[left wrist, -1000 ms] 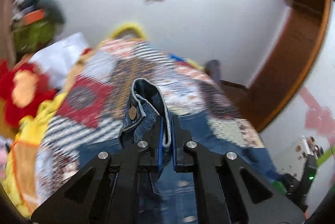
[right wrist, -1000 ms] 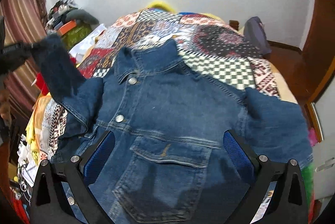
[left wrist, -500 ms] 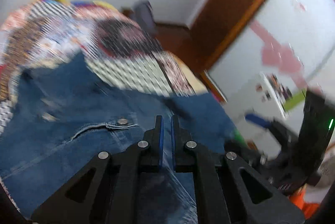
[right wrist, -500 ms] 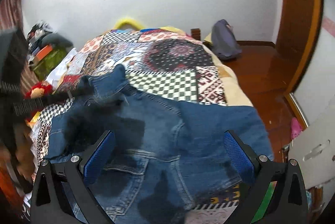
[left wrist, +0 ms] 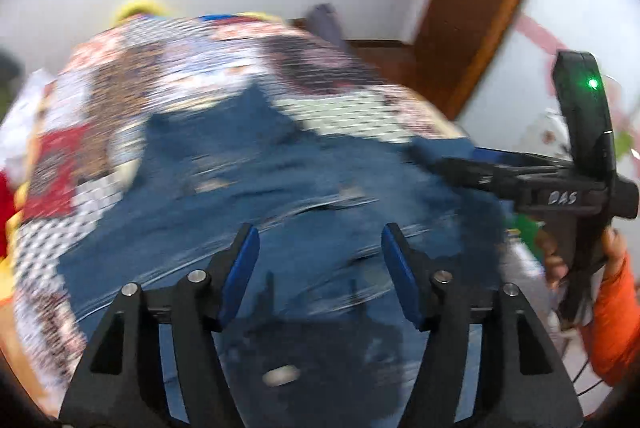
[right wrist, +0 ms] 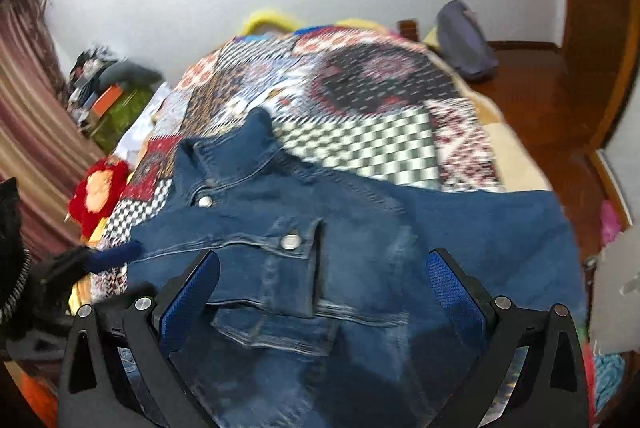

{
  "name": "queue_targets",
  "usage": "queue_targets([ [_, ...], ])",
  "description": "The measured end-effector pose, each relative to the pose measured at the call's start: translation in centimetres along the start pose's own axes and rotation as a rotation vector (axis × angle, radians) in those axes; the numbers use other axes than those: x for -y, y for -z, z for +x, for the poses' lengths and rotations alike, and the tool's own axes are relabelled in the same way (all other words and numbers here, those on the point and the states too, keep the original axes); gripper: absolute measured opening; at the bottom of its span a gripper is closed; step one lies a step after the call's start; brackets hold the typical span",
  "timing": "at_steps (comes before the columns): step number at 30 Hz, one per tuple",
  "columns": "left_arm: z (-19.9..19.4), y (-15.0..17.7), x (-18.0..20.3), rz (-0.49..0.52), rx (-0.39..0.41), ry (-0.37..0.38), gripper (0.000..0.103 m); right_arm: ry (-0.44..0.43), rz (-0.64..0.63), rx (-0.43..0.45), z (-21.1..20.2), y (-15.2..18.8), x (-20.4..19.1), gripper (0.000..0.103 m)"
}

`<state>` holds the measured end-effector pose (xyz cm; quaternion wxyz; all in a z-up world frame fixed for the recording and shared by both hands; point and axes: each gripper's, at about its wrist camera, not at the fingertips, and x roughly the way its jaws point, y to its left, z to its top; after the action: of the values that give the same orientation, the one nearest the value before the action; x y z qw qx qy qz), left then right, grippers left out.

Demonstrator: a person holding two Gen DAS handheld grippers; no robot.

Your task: Fold large clothes

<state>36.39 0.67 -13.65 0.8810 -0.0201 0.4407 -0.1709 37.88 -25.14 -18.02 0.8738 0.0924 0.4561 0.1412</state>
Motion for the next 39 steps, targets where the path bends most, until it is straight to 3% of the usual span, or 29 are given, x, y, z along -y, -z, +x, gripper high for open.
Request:
queue_targets([
  [3,-1.7,1.7,-5.0,-0.085,0.008,-0.106,0.071,-0.033,-0.014,-0.064,2.9,-0.2,-1.3,0.103],
  [7,-3.1,5.4,-11.1,-0.168,-0.007,-0.281,0.071,-0.052,0.015,-0.185,8.1,-0.2,-2.1,0.103],
  [14,-3.2,12.5,-19.0,-0.38,-0.084,-0.353,0.073,-0.01,0.045,-0.349,15.2,0.9,-2.4,0.102],
  [17,-3.0,15.3,-21.2,-0.462,-0.112,-0.371,0.073,-0.002,-0.014,-0.311,15.7,1.3,-3.6,0.094],
  [22,-2.6,17.2,-22.7,-0.522,-0.132,-0.378,0.073,0.047,-0.089,-0.285,14.8,1.3,-5.6,0.034],
  [24,-2.7,17.1,-22.9,-0.532,-0.129,-0.375,0.073,0.027,-0.091,-0.255,13.5,0.7,-6.2,0.027],
  [34,-3.3,12.2,-20.0,-0.425,-0.054,-0.335,0.073,-0.002,-0.203,-0.044,5.0,-2.4,-10.2,0.023],
  [39,-1.4,9.8,-17.6,-0.364,-0.054,-0.277,0.081,0.019,-0.24,0.0,2.2,-1.9,-9.9,0.023],
])
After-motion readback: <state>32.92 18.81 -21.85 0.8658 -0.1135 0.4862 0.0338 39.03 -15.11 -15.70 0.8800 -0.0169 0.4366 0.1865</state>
